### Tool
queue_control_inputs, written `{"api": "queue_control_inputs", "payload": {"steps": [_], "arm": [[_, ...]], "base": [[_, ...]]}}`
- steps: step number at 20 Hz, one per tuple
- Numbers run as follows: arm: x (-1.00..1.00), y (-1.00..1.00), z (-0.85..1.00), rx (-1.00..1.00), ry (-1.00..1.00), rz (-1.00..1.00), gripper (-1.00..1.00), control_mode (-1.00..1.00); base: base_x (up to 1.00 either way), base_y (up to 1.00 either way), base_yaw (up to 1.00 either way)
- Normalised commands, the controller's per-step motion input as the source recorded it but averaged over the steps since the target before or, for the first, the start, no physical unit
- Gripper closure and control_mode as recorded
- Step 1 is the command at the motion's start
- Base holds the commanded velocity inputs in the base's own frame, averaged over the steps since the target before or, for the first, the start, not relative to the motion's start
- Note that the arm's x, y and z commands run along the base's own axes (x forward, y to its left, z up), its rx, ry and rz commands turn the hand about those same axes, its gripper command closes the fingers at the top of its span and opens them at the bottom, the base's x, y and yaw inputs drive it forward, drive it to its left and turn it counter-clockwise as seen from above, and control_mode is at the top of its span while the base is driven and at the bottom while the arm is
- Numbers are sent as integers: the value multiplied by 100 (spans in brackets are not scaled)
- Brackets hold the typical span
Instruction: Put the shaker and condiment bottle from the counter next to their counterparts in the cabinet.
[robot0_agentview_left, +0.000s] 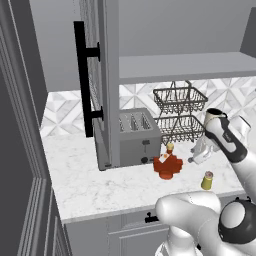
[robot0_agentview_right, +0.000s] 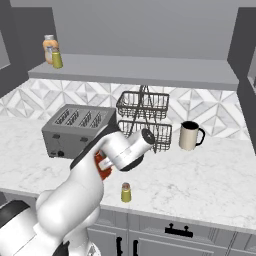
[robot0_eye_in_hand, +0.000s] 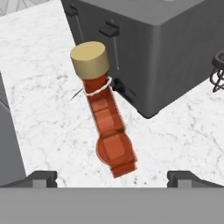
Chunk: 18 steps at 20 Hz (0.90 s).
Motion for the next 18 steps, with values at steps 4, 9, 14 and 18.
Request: {"api": "queue_control_inputs", "payload": {"steps": [4, 9, 14, 18], "arm": [[1, 0, -1, 1, 0, 4, -100, -100], [0, 0, -15, 0, 0, 6, -100, -100], [0, 0, -15, 0, 0, 1, -100, -100], [1, 0, -5, 0, 0, 0, -100, -100]], "base": [[0, 0, 0], [0, 0, 0], [0, 0, 0], [0, 0, 0]]}}
